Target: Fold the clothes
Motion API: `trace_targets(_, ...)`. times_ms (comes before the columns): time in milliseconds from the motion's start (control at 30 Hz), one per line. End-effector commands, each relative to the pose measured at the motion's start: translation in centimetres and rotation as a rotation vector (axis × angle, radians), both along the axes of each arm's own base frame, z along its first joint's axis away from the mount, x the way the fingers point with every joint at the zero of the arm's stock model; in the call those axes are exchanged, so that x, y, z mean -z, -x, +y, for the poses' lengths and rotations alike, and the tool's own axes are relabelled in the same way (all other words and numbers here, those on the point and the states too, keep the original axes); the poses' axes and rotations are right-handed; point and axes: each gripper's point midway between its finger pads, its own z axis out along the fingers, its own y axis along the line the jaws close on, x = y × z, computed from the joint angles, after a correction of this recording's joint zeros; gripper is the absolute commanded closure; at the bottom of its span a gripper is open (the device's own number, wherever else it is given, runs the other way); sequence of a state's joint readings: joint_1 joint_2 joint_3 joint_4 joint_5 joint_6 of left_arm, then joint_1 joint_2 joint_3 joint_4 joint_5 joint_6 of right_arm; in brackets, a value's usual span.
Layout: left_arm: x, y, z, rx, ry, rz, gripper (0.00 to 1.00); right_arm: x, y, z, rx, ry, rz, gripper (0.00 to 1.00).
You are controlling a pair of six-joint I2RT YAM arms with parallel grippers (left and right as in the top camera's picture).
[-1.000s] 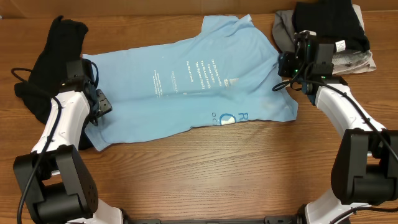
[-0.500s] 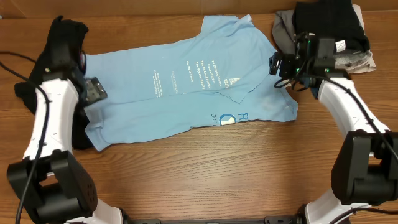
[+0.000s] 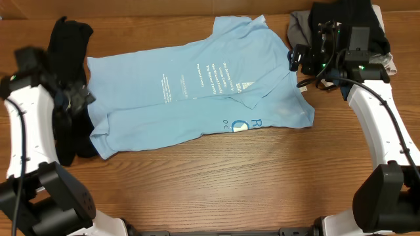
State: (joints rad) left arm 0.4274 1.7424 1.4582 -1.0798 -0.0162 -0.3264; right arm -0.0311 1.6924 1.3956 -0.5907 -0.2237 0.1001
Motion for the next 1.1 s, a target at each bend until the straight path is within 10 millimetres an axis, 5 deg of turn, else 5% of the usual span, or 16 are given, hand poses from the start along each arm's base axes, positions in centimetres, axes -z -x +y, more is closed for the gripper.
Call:
trace_targets(0,3.2,2.3,-1.0,-0.009,0.103,0.057,0.12,-1.3,-0.4,0.0,-0.007,-0.004,-0.035,0.00)
trace_targets(233,7.8,4.1,-2.2,0.009,0.132,0.086,0.59,-1.3,-0.4,0.0,-0.007,-0.004,-0.036,0.00)
trace_targets(367,9.4,4.4,-1.8,-0.011,0.124,0.066,0.67,-1.3,-0.3,0.0,-0.007,-0.004,-0.033,0.00)
trace_targets(867,8.5,3.5,0.6,-0.066,0.076,0.012,0.64,-1.2,-0.4,-0.1,-0.002,0.002,-0.031,0.00)
trace_targets(1067,8.3,3.3,2.2,-0.081,-0.003,0.011,0.44,-1.2,-0.4,-0.1,-0.002,0.002,-0.031,0.00)
